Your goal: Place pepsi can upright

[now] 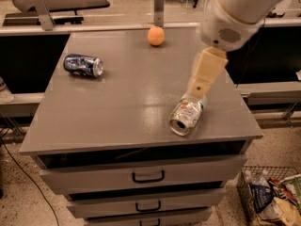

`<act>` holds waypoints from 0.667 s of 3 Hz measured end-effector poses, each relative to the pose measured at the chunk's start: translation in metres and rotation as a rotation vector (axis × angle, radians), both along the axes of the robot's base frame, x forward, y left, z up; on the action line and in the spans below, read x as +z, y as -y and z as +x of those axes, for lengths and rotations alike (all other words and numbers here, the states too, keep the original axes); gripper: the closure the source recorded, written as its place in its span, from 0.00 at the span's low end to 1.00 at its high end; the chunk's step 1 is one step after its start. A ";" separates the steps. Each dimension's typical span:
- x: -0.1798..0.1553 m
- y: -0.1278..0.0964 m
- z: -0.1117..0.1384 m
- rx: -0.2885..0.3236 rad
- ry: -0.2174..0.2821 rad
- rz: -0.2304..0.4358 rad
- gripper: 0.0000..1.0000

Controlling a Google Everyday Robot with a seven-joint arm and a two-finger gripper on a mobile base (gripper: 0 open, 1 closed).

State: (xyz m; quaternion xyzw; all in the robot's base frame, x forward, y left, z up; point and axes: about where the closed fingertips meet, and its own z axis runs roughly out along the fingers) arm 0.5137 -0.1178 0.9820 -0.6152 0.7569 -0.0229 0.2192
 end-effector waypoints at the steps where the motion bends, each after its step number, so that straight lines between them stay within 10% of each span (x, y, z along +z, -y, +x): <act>1: 0.022 -0.075 0.035 0.051 0.053 0.088 0.00; 2: 0.022 -0.075 0.035 0.051 0.053 0.088 0.00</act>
Offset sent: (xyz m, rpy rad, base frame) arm 0.0310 0.0622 0.0166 0.0736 -0.0436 0.0407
